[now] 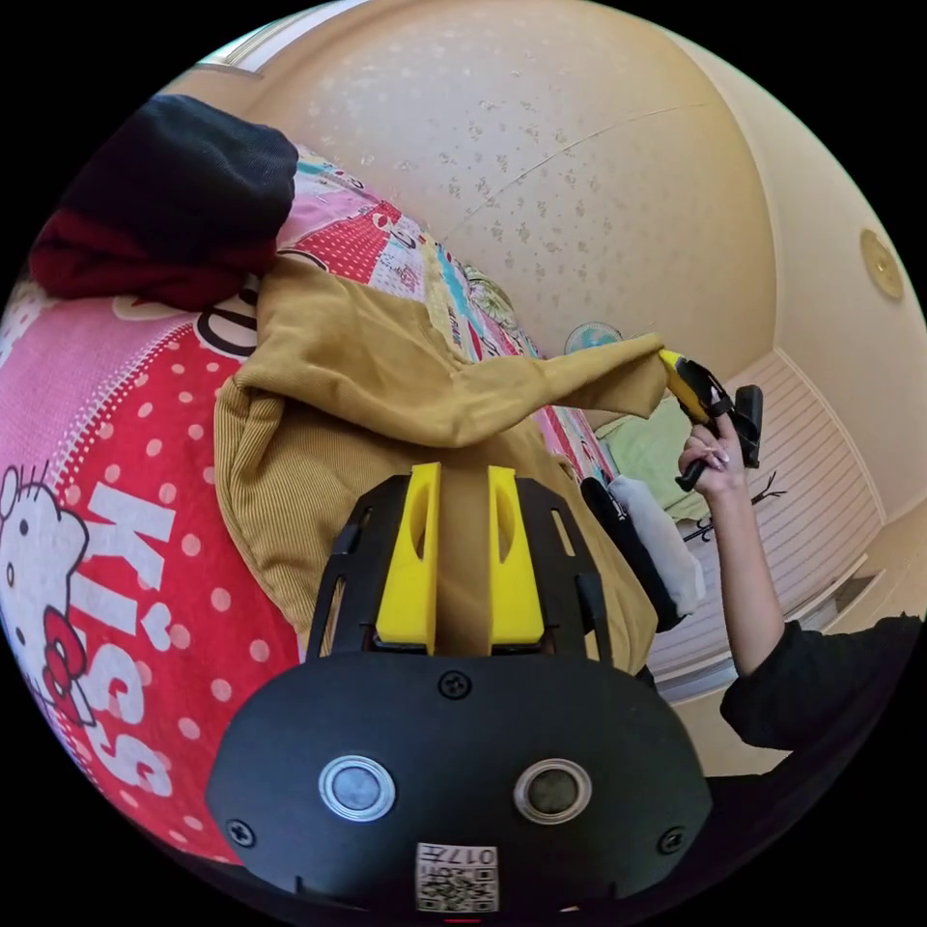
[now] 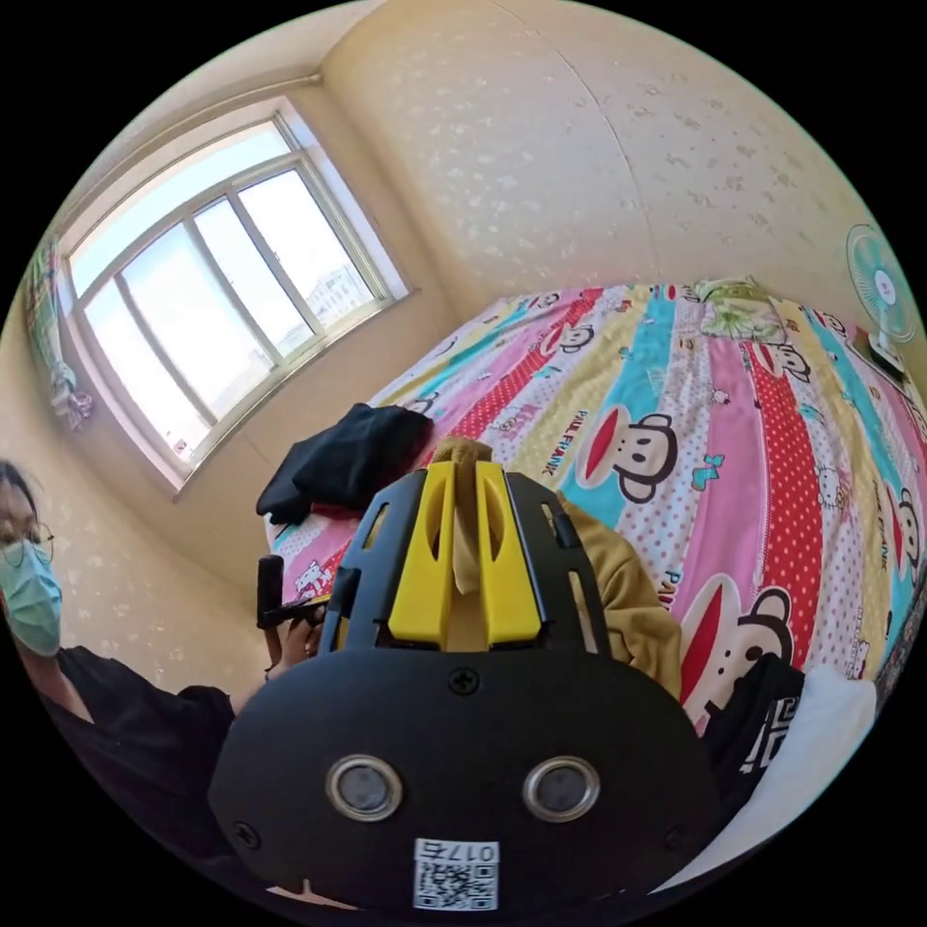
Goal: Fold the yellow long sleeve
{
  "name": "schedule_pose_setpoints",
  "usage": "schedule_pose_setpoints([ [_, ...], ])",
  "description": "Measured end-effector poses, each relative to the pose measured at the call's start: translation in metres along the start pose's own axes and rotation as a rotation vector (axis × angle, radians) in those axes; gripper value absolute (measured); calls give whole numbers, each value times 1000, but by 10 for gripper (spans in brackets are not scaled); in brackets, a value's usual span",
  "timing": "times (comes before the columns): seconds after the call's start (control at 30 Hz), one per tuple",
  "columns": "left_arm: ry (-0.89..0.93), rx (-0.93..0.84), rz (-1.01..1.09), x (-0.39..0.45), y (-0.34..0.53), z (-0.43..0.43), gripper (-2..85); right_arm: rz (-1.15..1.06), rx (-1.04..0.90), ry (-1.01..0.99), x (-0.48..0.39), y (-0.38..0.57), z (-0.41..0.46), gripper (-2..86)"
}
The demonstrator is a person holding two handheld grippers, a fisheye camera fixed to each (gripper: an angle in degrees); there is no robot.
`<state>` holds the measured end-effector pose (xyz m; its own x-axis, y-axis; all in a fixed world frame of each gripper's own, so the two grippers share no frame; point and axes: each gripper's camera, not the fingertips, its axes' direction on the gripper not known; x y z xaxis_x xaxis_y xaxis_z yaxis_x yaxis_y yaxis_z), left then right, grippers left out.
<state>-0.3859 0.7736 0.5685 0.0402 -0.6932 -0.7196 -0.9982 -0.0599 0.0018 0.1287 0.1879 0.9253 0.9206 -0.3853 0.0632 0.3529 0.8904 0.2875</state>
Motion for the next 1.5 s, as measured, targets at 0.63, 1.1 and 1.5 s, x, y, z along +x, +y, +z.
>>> schedule_pose_setpoints([
  [0.63, 33, 9, -25, -8, 0, 7, 73, -203, -51, 53, 75, 57, 56, 53],
  [1.1, 56, 72, -8, -6, 5, -5, 107, 402, -211, -19, 176, 59, 90, 132],
  [1.5, 62, 40, -42, -16, 4, -2, 89, 197, -342, -188, 106, -58, 139, 48],
])
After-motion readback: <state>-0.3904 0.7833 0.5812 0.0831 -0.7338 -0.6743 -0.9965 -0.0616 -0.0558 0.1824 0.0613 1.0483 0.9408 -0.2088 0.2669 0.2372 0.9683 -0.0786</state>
